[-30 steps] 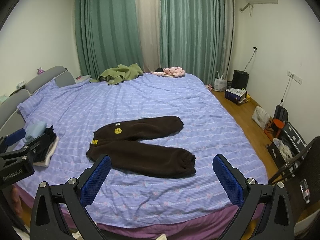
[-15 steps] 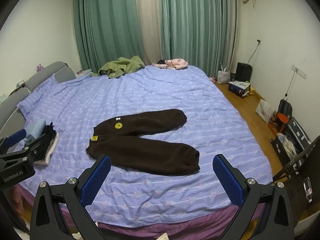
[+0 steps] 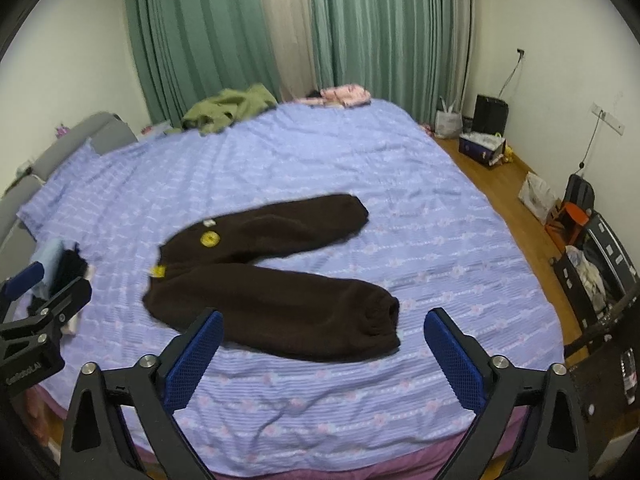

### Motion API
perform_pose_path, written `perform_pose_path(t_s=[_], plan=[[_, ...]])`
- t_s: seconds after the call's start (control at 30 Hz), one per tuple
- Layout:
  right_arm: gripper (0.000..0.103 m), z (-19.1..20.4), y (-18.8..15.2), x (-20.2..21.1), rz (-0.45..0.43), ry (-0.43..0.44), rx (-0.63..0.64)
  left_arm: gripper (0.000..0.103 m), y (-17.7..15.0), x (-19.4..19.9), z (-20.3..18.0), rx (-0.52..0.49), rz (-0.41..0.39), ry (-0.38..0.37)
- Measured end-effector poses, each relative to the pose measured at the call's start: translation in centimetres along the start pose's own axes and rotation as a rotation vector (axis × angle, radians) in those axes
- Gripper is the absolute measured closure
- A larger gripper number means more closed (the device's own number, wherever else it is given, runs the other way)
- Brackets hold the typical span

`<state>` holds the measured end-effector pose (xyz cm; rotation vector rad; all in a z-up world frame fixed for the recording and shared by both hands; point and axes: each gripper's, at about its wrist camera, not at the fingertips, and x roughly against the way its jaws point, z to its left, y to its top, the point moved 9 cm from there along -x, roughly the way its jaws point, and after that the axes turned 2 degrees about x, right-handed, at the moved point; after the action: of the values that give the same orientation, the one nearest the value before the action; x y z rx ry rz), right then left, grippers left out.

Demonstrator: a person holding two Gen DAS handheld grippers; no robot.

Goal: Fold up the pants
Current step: 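Grasp the cuff of one pant leg with the right gripper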

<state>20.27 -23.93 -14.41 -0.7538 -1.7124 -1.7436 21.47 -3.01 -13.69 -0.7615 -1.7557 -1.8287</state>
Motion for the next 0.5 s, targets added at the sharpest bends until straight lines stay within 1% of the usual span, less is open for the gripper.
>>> perform_pose_path(t_s=[0.07,0.1,0.2,0.27,0.4,0.43,0.47,0.5], plan=[[0.012,-1.0,-0.1,-2.6,0.027,0.001,0.003,0.000,-0.5,-2.8,-1.1,0.012,0.035,-0.014],[0.014,-1.3,-0.2,-3.3,0.035,-0.001,0.003,0.000,-0.6,-3.8,-1.4,0.015,0.044,-0.017],[0.027,-2.8,-0.8,-7.5,0.085,0.002,0.015,0.000,-1.5,-8.0,-2.9,0.012,0.090,-0.015],[0.038,-3.6,-1.3,-9.8,0.118,0.012,0.015,0.000,-2.1,-10.6,-4.2,-0.003,0.120,-0.014],[0.047,-5.8,-2.9,-15.2,0.198,0.016,-0.011,0.000,-3.3,-15.4,-6.6,-0.031,0.175,-0.032],[0.050,-6.5,-3.5,-17.0,0.228,0.029,-0.039,0.000,-3.7,-16.8,-7.2,-0.034,0.193,-0.035],[0.055,-6.9,-3.9,-17.9,0.244,0.033,-0.052,0.000,-4.1,-17.7,-7.7,-0.033,0.209,-0.041],[0.056,-7.4,-4.5,-19.5,0.275,0.045,-0.078,0.000,-4.5,-18.6,-8.2,-0.034,0.227,-0.043]])
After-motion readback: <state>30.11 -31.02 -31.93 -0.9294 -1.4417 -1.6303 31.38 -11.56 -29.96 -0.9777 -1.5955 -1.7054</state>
